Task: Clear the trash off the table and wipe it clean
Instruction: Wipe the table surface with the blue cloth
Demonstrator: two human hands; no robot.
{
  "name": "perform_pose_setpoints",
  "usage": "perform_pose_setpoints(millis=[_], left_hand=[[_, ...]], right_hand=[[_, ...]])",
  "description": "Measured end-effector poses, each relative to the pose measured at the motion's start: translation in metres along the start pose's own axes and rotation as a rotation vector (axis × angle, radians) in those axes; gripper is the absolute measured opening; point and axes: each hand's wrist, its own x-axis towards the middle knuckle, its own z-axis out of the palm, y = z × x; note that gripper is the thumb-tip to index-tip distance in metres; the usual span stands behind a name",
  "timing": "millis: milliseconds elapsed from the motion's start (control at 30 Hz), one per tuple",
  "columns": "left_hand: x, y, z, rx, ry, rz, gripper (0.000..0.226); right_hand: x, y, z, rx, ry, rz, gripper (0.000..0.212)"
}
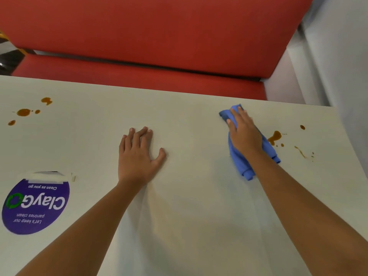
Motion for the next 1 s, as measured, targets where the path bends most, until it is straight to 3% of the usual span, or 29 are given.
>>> perform_pose_setpoints(millis=[267,500,767,1000], left_hand=[[0.000,0.000,0.001,0.010,-0.007,0.002,0.075],[0.000,0.000,0.001,0.016,-0.004,0.003,0.075],[0.000,0.001,0.000,0.008,-0.001,0.001,0.076],[-0.001,0.001,-0.001,0.006,0.002,0.009,0.077]], right_hand=[[-0.057,-0.009,0.002,-0.042,0.025,0.180,0.048],[-0.042,-0.055,0.026,-0.004,0.018,-0.002,0.043],[-0.012,-0.001,0.003,0.060,0.044,0.036,0.044],[-0.069,0.028,-0.012,0.063,0.083,0.178,0.047]])
